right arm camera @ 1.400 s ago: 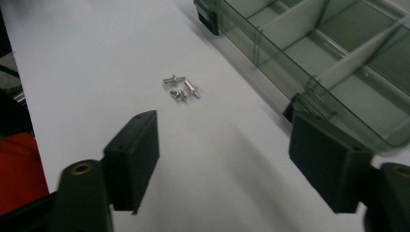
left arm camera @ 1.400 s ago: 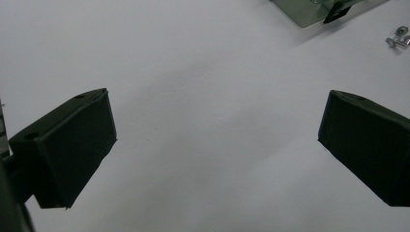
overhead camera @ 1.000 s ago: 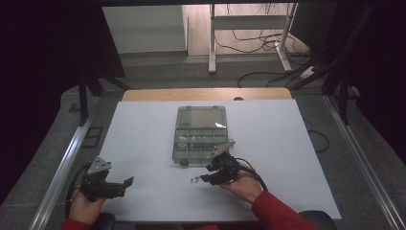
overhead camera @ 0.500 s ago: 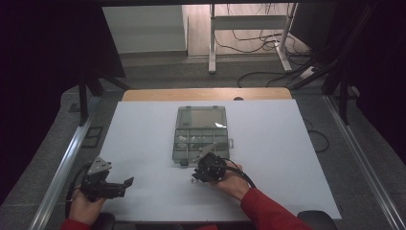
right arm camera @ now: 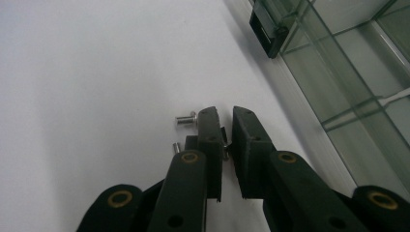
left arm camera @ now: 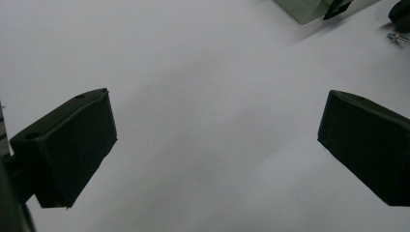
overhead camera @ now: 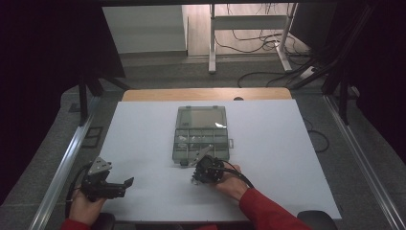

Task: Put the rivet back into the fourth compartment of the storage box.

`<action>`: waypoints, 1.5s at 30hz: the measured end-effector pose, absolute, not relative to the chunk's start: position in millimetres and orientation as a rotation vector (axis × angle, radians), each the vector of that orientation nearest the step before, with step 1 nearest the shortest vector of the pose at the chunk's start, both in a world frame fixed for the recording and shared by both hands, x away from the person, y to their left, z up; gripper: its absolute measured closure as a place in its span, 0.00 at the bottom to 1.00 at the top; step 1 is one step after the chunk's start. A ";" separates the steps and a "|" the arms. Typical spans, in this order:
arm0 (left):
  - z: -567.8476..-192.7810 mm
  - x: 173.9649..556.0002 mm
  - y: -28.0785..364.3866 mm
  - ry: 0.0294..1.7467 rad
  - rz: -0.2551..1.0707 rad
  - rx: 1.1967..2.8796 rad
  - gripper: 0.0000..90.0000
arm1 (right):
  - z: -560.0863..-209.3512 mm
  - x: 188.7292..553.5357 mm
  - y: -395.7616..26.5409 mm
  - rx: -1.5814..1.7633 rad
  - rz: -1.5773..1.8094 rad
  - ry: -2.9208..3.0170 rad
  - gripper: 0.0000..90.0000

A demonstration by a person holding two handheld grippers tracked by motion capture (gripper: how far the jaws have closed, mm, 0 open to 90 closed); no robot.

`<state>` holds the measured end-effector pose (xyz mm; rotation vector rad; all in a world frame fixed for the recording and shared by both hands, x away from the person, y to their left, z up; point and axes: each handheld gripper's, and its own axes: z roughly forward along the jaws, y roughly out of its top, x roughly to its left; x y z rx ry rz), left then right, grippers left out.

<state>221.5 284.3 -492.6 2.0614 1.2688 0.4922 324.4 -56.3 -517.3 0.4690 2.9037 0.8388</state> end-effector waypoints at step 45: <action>-494.5 223.9 282.8 1.278 0.466 2.080 0.02 | -459.9 374.6 -133.3 0.803 1.144 2.631 0.91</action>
